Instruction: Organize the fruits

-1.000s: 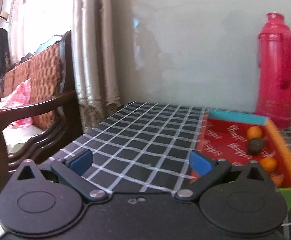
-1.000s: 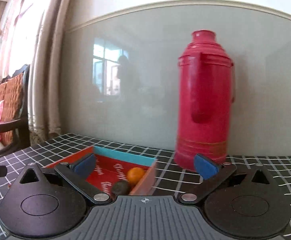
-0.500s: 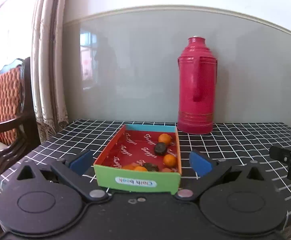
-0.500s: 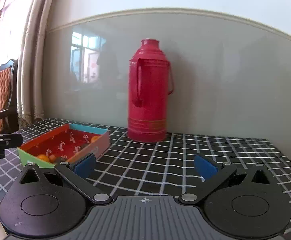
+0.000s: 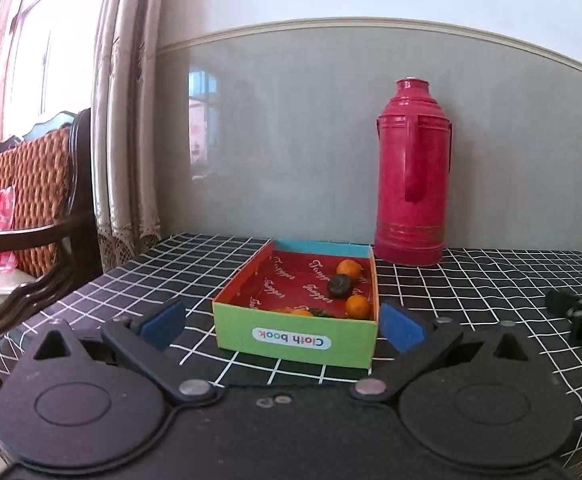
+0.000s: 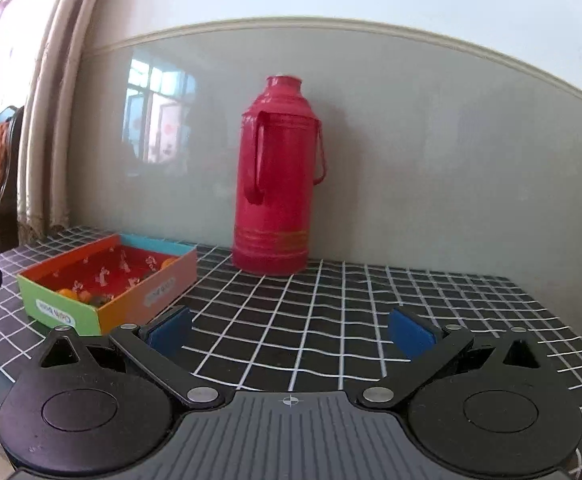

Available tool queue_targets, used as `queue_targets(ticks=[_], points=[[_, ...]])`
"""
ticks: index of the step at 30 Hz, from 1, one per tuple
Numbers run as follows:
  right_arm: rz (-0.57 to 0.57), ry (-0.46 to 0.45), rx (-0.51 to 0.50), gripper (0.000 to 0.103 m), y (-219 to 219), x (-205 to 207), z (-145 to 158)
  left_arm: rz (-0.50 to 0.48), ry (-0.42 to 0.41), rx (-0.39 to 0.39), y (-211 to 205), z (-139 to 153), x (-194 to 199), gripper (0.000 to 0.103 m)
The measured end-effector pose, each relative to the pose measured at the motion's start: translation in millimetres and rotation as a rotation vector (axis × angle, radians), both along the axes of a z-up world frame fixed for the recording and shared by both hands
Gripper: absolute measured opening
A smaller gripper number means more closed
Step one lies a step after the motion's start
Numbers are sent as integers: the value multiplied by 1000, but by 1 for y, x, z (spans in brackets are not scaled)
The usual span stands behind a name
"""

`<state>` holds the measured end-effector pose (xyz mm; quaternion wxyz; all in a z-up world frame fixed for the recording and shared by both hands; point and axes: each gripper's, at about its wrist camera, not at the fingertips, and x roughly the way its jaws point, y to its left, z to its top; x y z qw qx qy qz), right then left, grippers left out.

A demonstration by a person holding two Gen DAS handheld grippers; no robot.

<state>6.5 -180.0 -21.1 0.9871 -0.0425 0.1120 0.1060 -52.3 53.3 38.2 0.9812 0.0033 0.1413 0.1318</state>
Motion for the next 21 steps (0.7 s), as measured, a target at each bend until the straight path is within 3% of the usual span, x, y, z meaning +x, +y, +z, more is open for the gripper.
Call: queue_targets(ticks=[8,21], points=[[9,-6,-41,103,6,2,-4,15,-2,-12,4,-1,-2,97],[4,7,-6,103,-2,4,-1,10,4,-8,2,0,-1,97]])
